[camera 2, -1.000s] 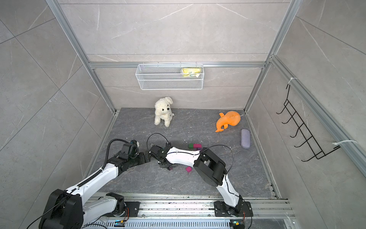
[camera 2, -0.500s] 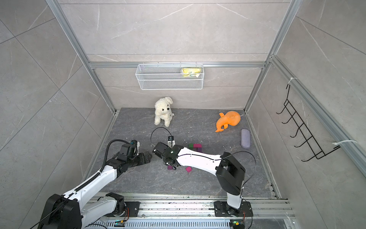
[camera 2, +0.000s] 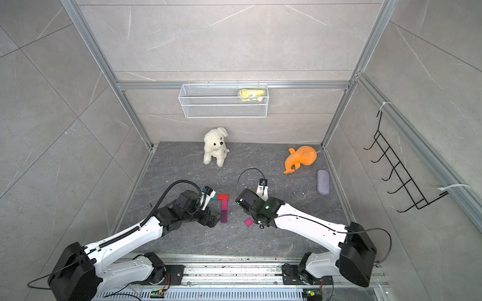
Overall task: Assemble the number 7 with building blocks
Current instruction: Pick up the building block from the center of the board.
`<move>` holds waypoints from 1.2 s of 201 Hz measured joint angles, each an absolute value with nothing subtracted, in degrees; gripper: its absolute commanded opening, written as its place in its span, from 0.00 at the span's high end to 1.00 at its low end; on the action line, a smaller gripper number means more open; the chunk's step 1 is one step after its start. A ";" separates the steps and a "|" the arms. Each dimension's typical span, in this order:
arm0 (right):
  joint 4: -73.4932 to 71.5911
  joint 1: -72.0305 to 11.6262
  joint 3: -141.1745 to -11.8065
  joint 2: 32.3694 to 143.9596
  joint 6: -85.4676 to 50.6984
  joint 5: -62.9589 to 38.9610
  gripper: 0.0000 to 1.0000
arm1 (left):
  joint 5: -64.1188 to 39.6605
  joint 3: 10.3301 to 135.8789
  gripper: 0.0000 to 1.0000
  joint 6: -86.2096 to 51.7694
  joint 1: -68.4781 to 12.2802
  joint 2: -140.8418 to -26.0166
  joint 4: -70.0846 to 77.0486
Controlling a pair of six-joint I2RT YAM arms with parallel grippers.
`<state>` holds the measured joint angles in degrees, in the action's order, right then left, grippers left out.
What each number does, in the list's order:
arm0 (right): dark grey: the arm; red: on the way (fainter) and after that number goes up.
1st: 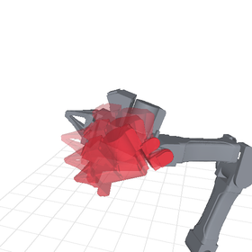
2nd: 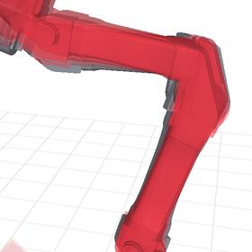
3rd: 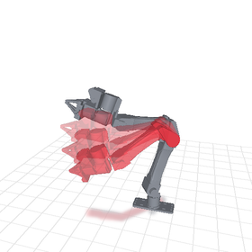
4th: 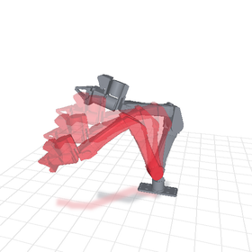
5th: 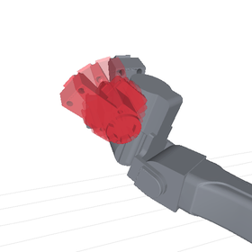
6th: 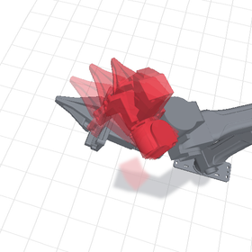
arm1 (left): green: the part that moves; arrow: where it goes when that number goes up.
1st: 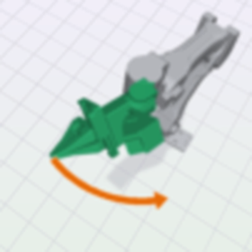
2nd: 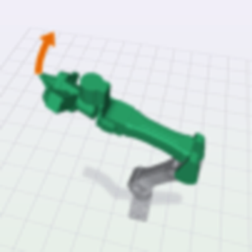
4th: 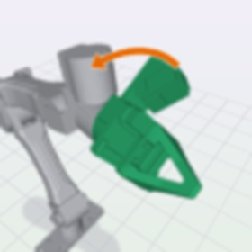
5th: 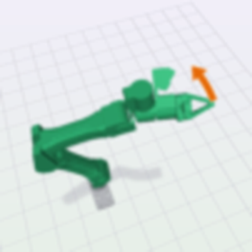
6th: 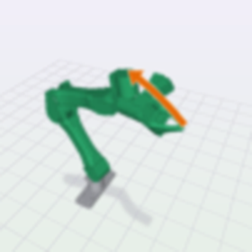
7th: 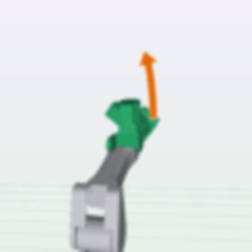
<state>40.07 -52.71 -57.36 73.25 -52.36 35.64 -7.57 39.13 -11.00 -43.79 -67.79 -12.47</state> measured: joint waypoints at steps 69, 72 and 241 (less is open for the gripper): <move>39.68 -44.42 -49.80 58.06 -50.68 43.83 0.00 | 1.56 53.67 0.00 -4.14 -54.61 -92.66 -15.27; 39.66 -43.92 -49.25 57.47 -50.54 43.92 0.00 | 1.85 54.26 0.01 -3.92 -55.05 -93.47 -15.38; 30.15 -23.00 -41.87 55.77 -43.64 27.07 0.00 | 3.14 64.93 0.23 -4.10 -61.30 -104.88 -19.00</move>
